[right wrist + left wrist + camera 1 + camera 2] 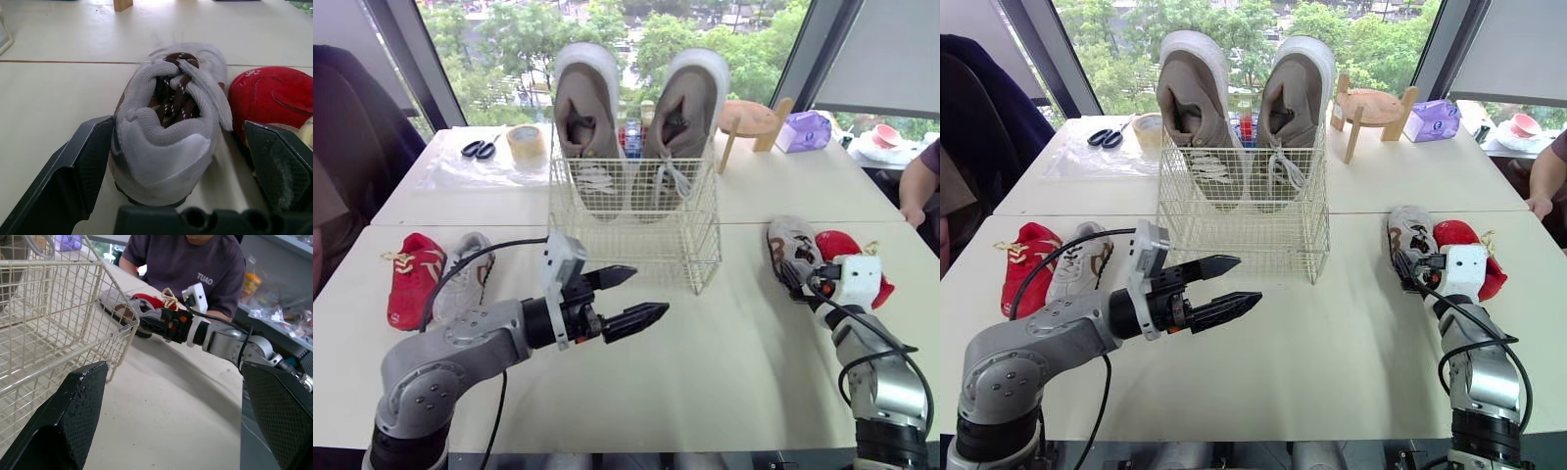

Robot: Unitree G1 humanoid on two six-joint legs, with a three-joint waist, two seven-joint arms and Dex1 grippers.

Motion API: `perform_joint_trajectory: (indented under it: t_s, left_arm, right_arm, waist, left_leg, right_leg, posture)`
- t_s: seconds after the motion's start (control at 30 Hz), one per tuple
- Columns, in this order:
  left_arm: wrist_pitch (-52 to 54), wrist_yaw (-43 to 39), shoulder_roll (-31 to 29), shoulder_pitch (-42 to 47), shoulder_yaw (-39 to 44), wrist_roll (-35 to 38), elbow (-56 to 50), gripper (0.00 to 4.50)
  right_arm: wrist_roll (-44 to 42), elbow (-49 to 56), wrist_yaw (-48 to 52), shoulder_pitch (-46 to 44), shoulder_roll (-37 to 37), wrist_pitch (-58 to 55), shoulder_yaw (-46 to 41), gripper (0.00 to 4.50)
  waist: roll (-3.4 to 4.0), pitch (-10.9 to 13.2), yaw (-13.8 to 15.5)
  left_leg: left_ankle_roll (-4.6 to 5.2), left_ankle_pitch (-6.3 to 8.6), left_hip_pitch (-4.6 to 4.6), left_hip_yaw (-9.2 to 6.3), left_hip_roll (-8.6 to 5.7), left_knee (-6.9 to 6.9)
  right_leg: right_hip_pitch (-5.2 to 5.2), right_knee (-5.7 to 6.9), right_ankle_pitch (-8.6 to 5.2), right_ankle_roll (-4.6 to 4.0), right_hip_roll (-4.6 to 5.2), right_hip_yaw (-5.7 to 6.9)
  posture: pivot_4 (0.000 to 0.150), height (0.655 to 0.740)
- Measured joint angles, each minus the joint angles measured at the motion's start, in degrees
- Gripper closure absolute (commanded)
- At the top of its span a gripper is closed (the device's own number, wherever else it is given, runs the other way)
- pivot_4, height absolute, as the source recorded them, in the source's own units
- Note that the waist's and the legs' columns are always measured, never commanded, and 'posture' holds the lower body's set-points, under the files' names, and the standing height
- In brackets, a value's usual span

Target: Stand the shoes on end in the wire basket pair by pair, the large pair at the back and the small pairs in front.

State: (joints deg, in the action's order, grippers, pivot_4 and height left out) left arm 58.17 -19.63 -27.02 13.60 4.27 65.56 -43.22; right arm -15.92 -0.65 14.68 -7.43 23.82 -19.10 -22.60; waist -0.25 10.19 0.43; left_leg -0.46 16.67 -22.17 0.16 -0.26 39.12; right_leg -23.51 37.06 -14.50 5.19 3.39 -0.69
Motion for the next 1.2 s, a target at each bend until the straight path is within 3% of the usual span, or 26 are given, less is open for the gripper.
perform_joint_trajectory:
  t_s: [0.37,0.57,0.67,0.77,0.8,0.93,1.07,1.2]
  left_arm:
    - [-1.52,1.92,-2.28,-0.45,-1.19,0.18,-0.01,0.06]
    - [-2.41,2.81,-3.2,-1.09,-1.29,0.87,-0.07,0.06]
    - [-2.45,2.78,-4.1,-1.09,-1.38,1.24,-0.07,0.0]
    - [-2.45,2.48,-5.39,-1.12,-1.39,1.48,-0.06,0.0]
    - [-2.45,2.34,-5.8,-1.16,-1.37,1.59,-0.06,0.0]
    - [-2.57,1.49,-8.43,-1.56,0.86,6.49,0.53,0.0]
    - [-5.71,2.63,-11.64,2.63,10.48,18.4,7.44,0.0]
    - [-9.99,5.01,-13.89,12.59,17.06,29.01,17.59,0.0]
  right_arm:
    - [4.62,-22.52,-4.23,-11.23,-0.19,10.8,2.54,0.0]
    - [5.61,-25.13,-7.03,-12.3,-0.5,14.06,2.7,0.0]
    - [5.54,-26.45,-7.79,-13.27,-1.16,15.05,2.4,0.87]
    - [5.56,-27.08,-8.12,-13.8,-1.55,16.54,2.32,2.24]
    - [5.55,-27.08,-8.19,-13.89,-1.56,16.86,2.3,2.51]
    - [5.07,-26.65,-8.71,-14.05,-1.84,17.16,1.9,2.84]
    - [3.13,-25.99,-10.0,-16.33,-1.24,15.24,0.23,2.84]
    - [0.49,-24.07,-8.08,-29.52,5.54,14.42,-1.0,2.84]
  waist:
    - [-0.01,0.0,0.01]
    - [-0.01,0.0,0.01]
    - [-0.01,0.0,-0.23]
    - [-0.01,0.0,-0.31]
    - [-0.01,0.0,-0.31]
    - [-0.01,0.0,-0.29]
    - [0.14,0.12,-0.22]
    - [0.48,0.34,-1.01]
  left_leg:
    - [0.01,0.01,0.07,-0.02,-0.01,0.01]
    - [0.02,0.01,0.1,-0.03,-0.03,0.01]
    - [0.03,0.01,0.11,-0.03,-0.02,0.01]
    - [0.03,0.02,0.12,-0.04,-0.02,0.0]
    - [0.03,0.02,0.11,-0.04,-0.02,0.0]
    - [0.04,0.02,0.11,-0.05,-0.01,0.0]
    - [0.03,0.02,-0.04,-0.07,-0.03,0.01]
    - [0.08,0.03,-0.32,0.0,-0.12,-0.02]
  right_leg:
    - [0.13,-0.08,-0.01,-0.01,-0.01,-0.07]
    - [0.16,-0.09,-0.01,-0.01,0.02,-0.07]
    - [0.17,-0.1,-0.01,-0.02,0.01,-0.07]
    - [0.17,-0.1,-0.01,-0.02,0.01,-0.07]
    - [0.17,-0.1,-0.01,-0.02,0.01,-0.07]
    - [0.17,-0.1,-0.02,-0.04,0.02,-0.07]
    - [0.0,-0.09,-0.03,-0.06,0.06,-0.05]
    - [-0.33,-0.05,0.09,0.18,0.09,-0.04]
  posture:
    - [0.15,0.74]
    - [0.15,0.74]
    - [0.15,0.74]
    - [0.15,0.74]
    - [0.15,0.74]
    - [0.15,0.74]
    - [0.15,0.74]
    - [0.15,0.74]
